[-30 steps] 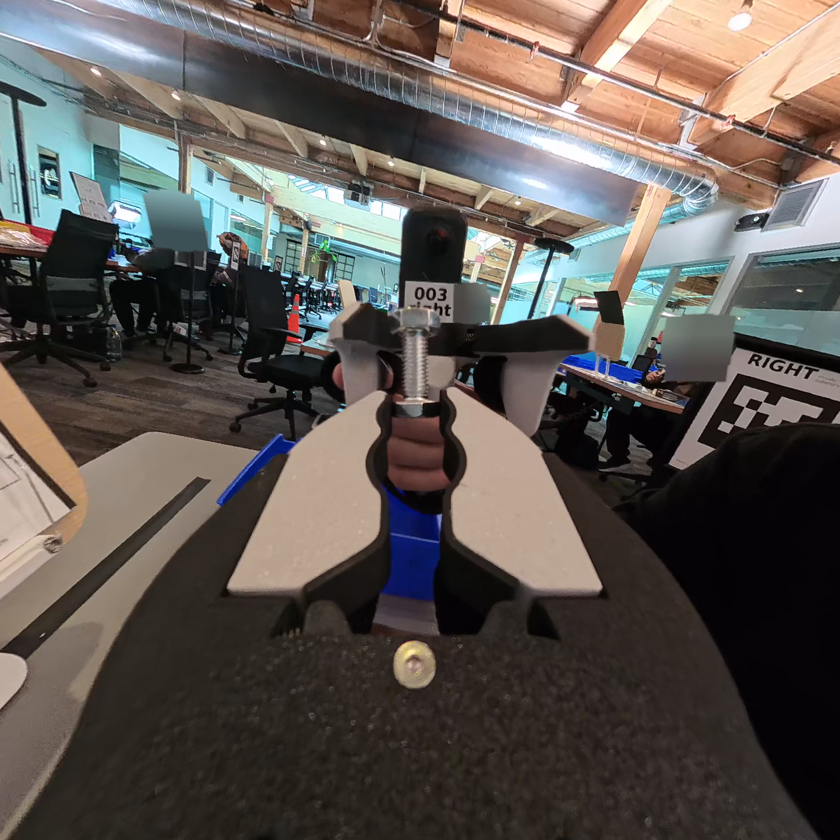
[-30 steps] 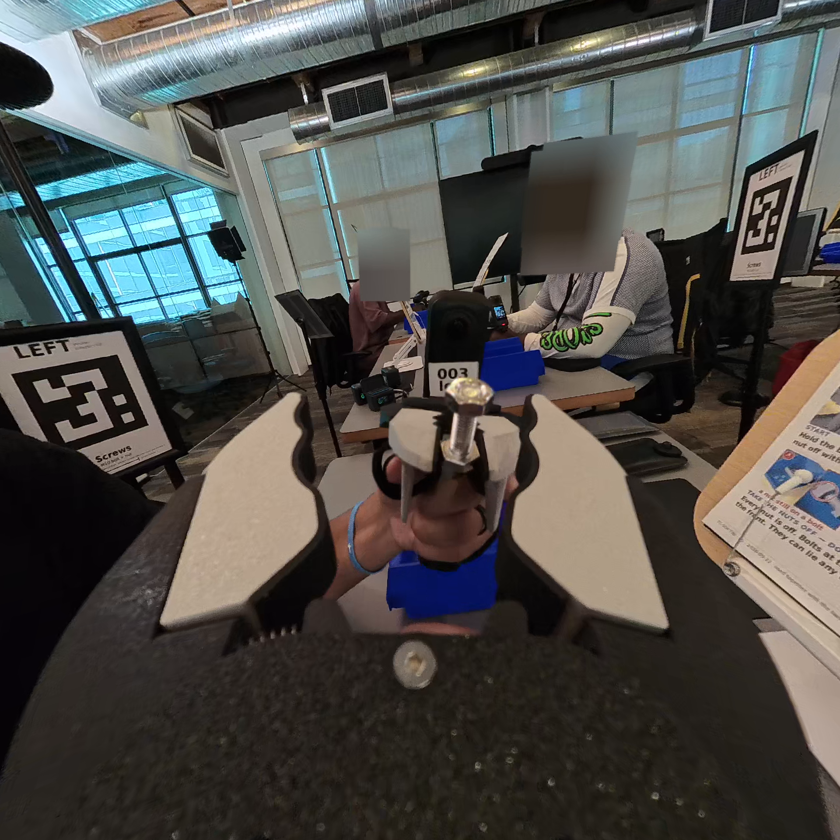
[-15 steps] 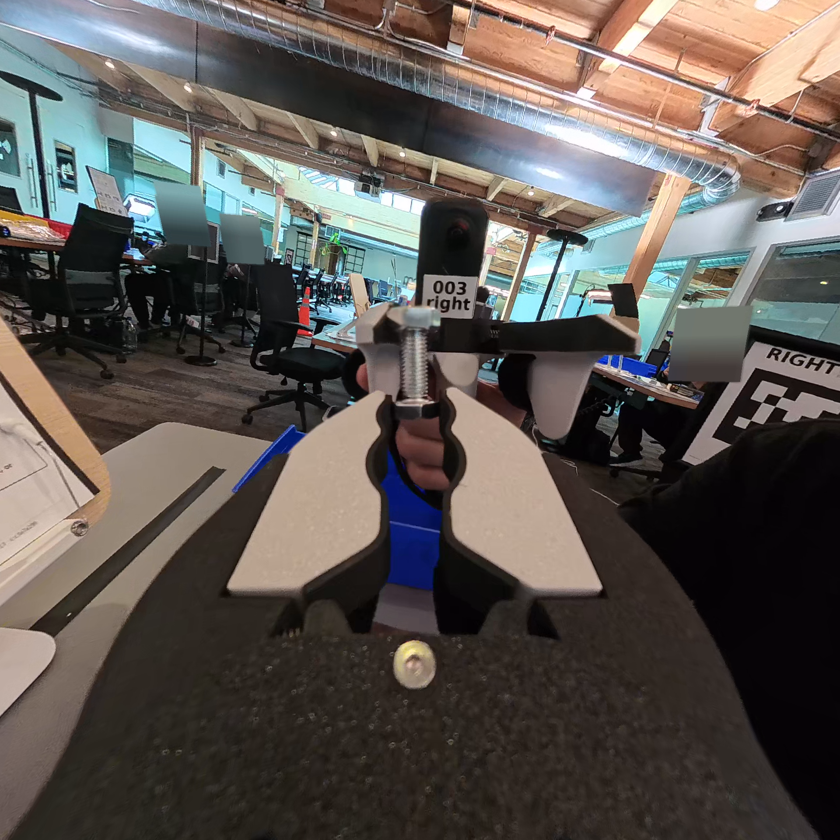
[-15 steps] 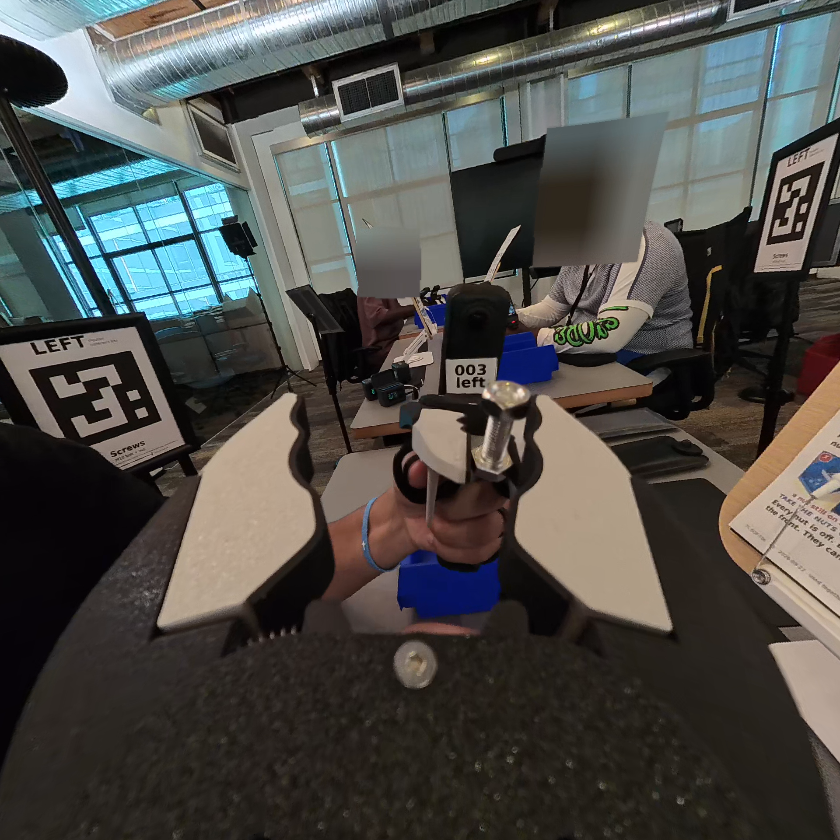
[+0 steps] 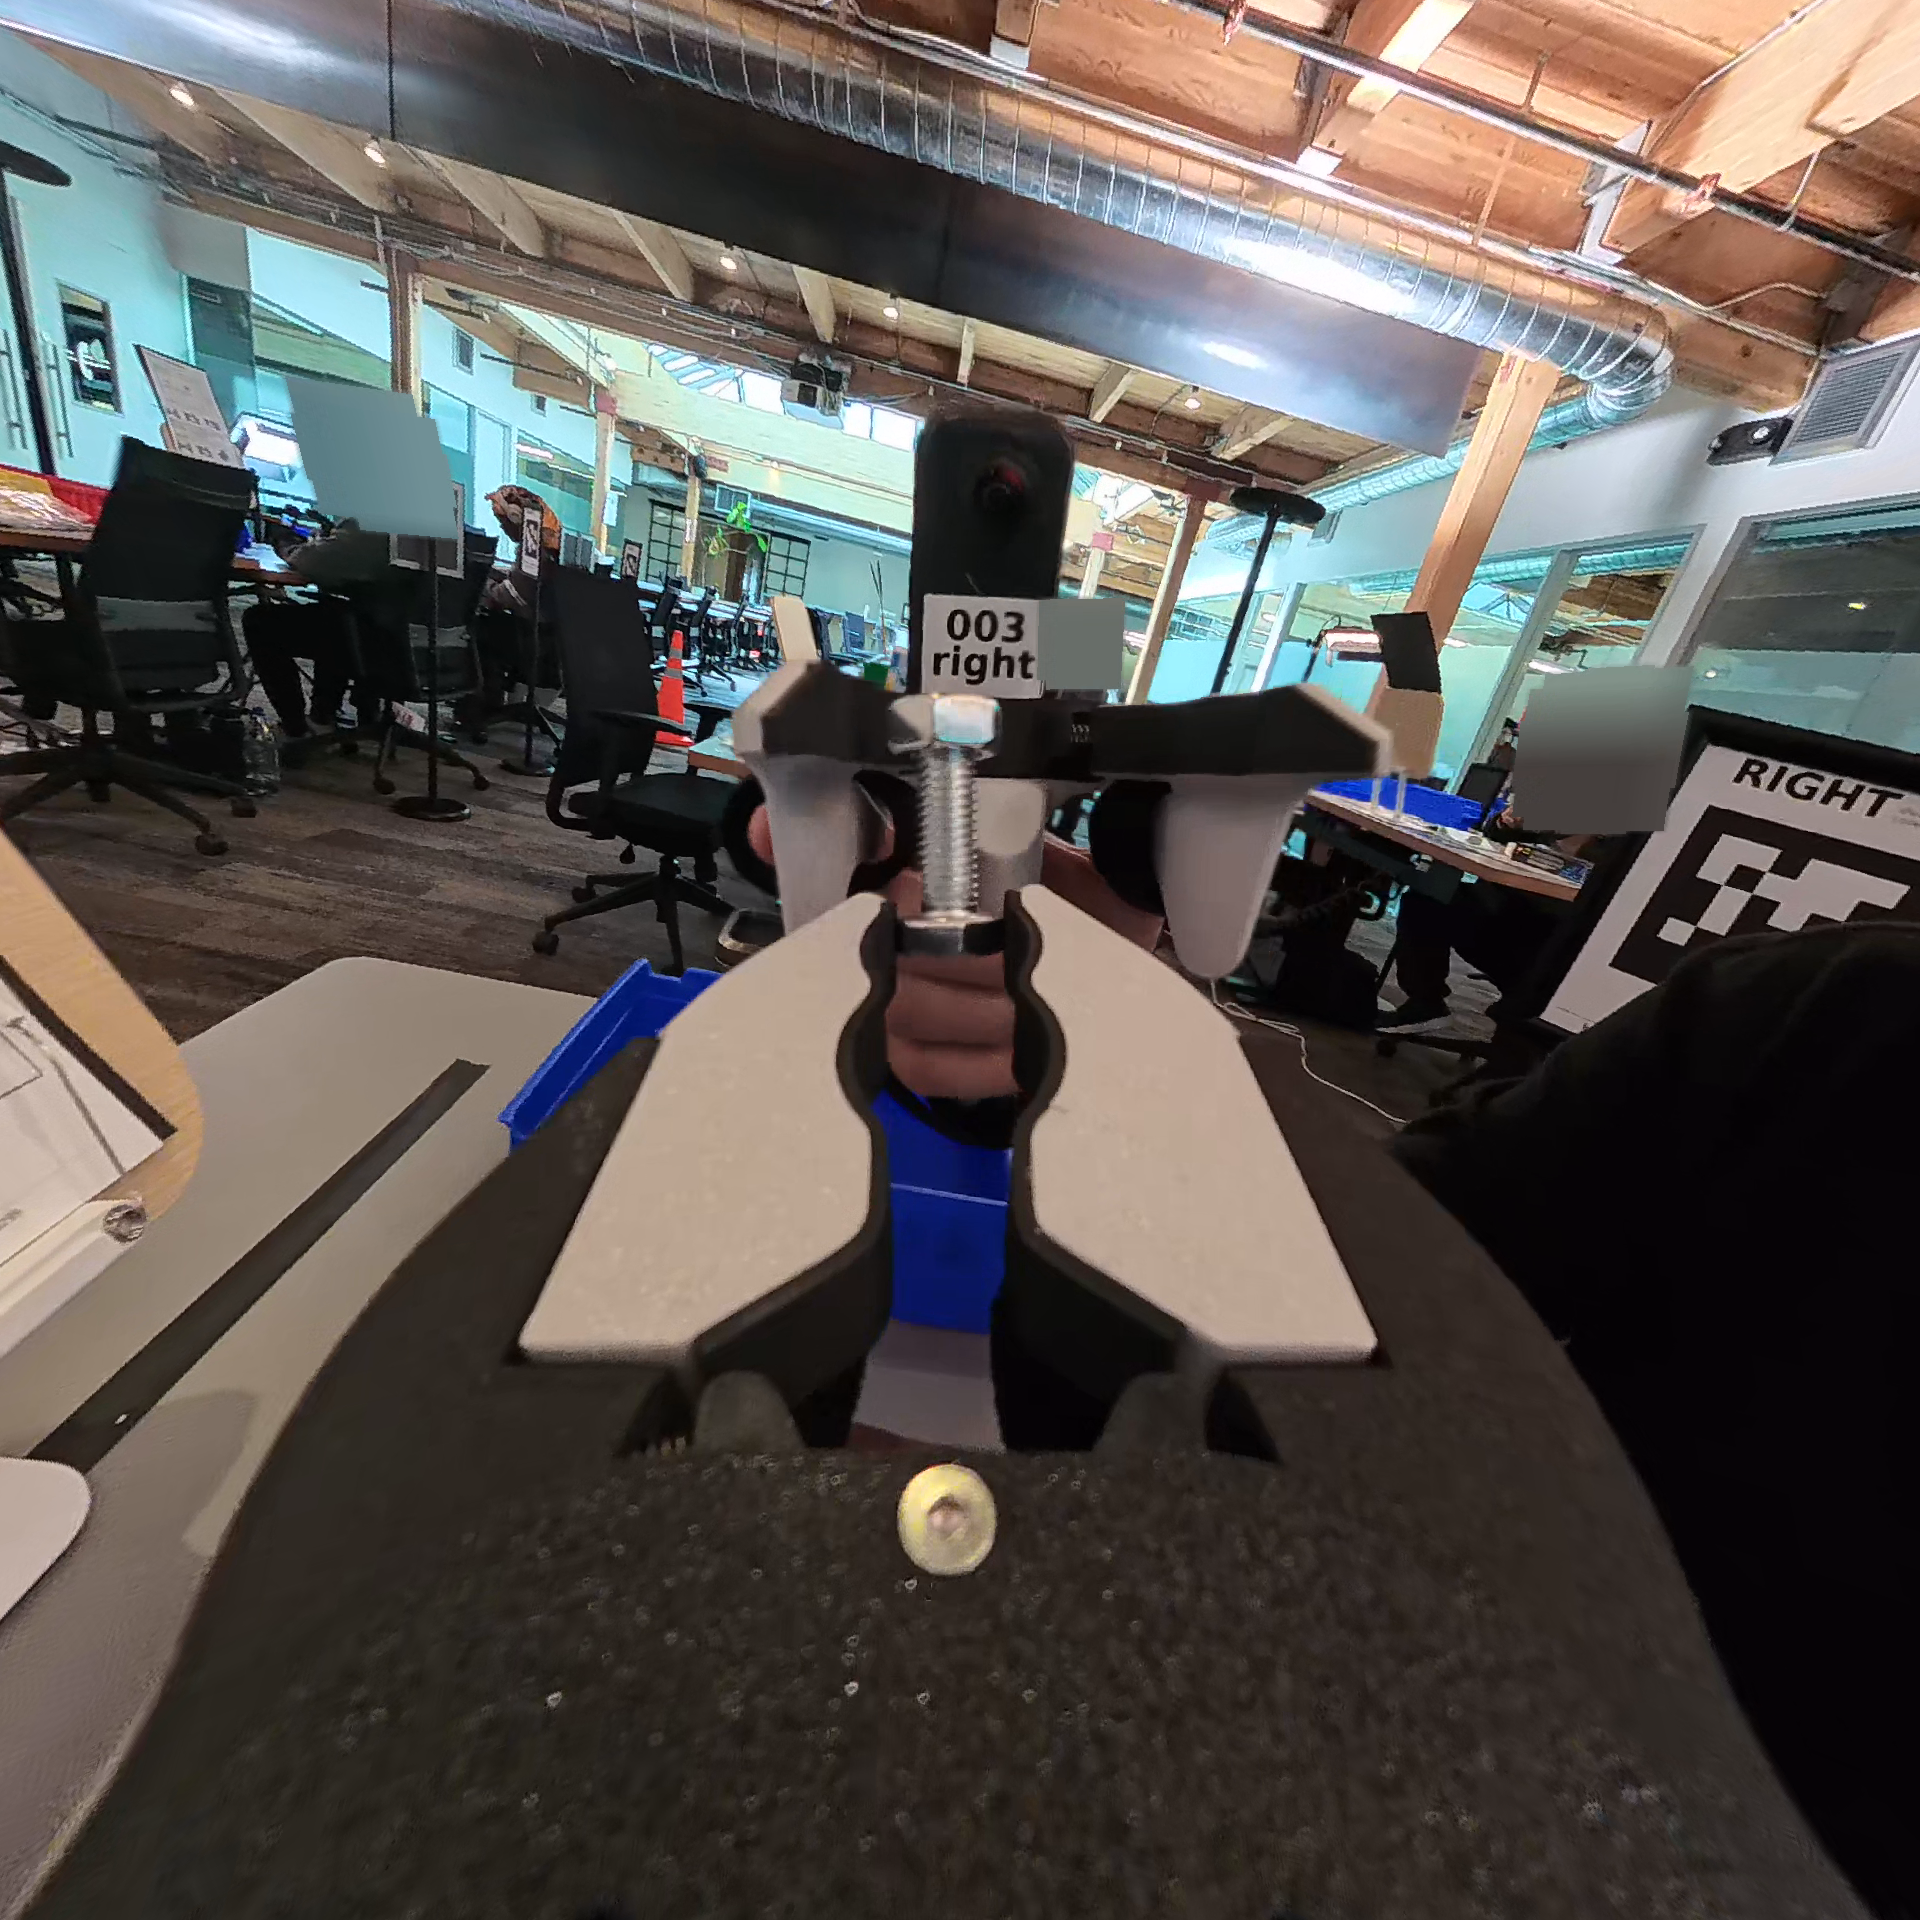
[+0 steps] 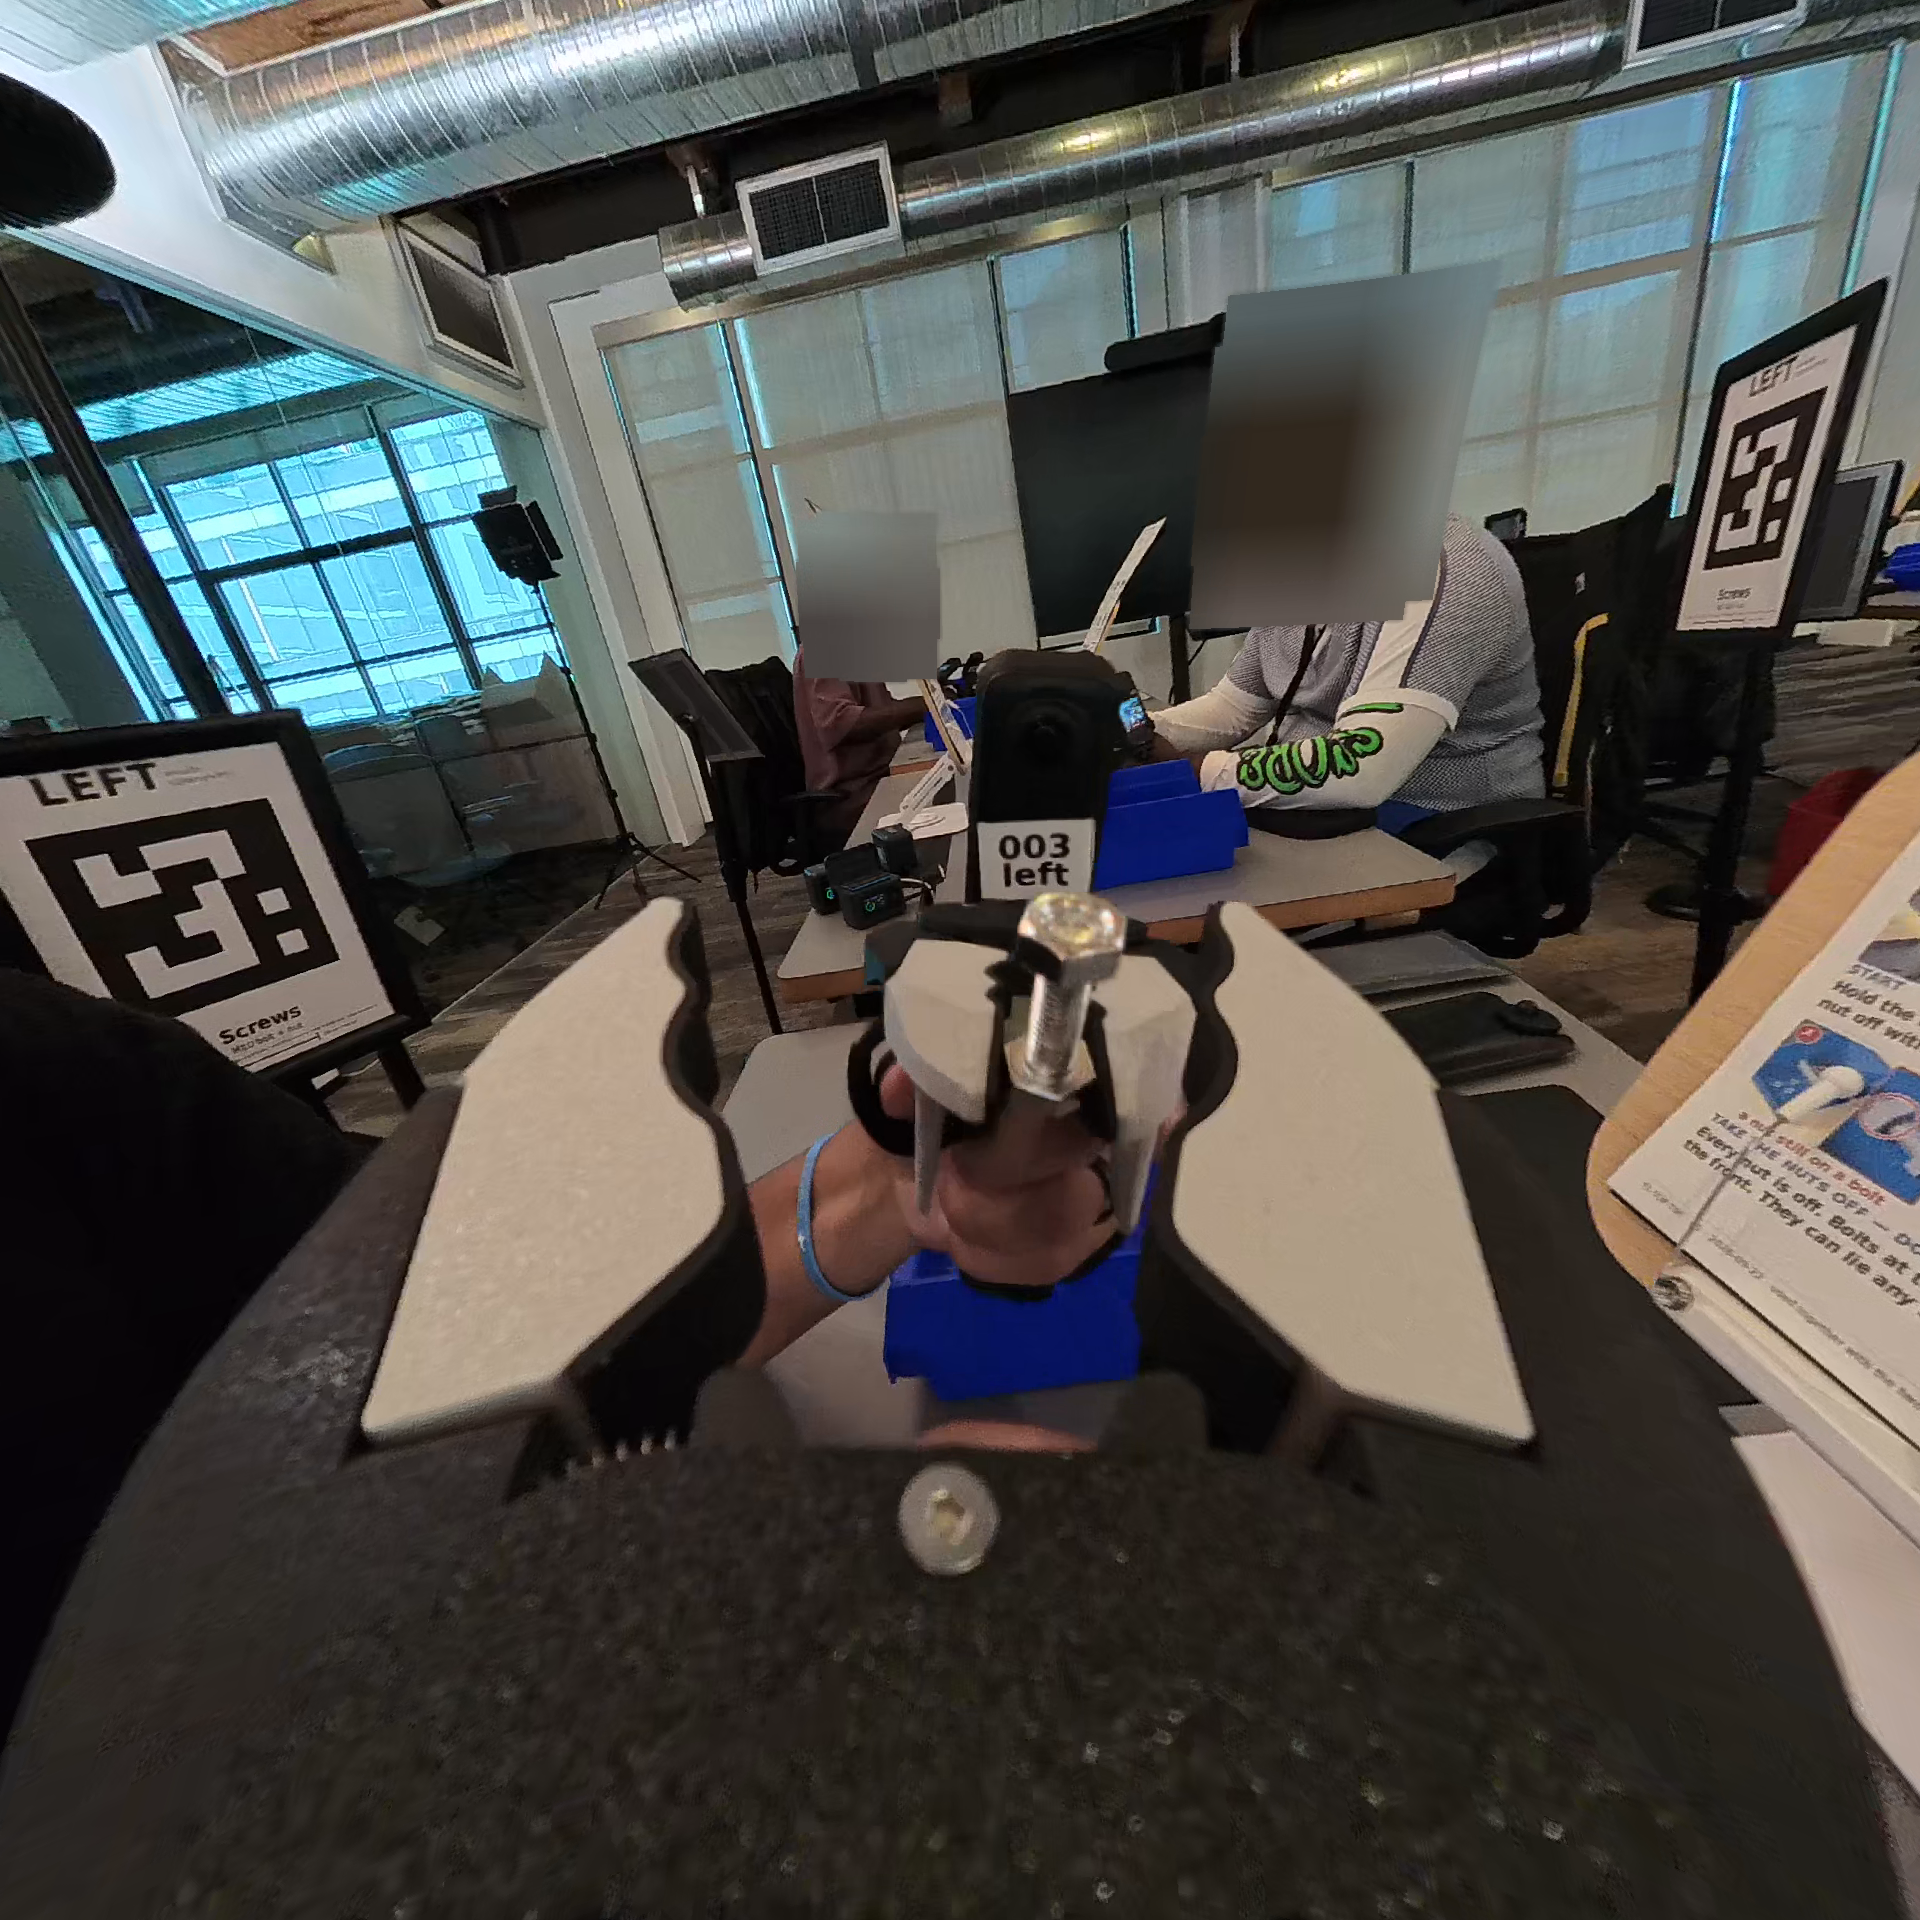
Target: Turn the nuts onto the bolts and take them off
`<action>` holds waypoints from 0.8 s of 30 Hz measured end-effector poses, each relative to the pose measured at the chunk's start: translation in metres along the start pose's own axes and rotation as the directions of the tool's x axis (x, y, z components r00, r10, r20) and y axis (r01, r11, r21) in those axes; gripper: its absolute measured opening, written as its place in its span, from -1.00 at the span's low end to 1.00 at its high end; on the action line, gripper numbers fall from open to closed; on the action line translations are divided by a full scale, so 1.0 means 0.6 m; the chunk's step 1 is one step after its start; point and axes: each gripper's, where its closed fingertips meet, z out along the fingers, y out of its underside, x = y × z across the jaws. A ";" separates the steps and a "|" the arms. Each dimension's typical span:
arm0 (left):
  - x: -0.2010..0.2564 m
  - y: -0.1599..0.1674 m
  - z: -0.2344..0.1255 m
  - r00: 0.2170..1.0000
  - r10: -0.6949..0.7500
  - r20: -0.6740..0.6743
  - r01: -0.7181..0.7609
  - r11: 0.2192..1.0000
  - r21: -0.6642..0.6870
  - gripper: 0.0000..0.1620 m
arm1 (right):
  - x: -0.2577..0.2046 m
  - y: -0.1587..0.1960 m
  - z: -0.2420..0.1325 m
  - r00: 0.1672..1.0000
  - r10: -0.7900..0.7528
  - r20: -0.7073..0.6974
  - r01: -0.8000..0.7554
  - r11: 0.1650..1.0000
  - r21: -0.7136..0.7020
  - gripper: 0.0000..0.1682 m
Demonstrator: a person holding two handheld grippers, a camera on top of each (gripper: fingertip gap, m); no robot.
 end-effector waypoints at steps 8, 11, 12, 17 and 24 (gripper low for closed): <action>-0.003 -0.011 -0.014 1.000 0.007 0.016 -0.007 1.000 0.014 -0.77 | -0.016 -0.001 -0.023 0.999 -0.028 0.030 0.030 0.998 -0.051 0.01; -0.002 -0.005 -0.008 1.000 0.005 0.010 -0.005 1.000 0.002 -0.77 | -0.021 0.008 -0.012 0.999 -0.033 0.037 0.036 0.997 -0.072 0.02; -0.002 -0.002 -0.006 1.000 0.004 0.006 -0.004 1.000 -0.003 -0.77 | -0.021 0.010 -0.007 0.999 -0.034 0.036 0.037 0.997 -0.072 0.05; 0.002 0.009 0.007 1.000 0.004 -0.005 -0.004 1.000 -0.028 -0.77 | -0.021 0.013 0.011 0.999 -0.003 0.052 0.005 0.999 -0.045 0.06; 0.007 0.023 0.020 1.000 0.002 -0.022 -0.003 0.998 -0.055 -0.77 | -0.015 0.017 0.027 0.999 0.005 0.045 -0.004 1.000 -0.023 0.06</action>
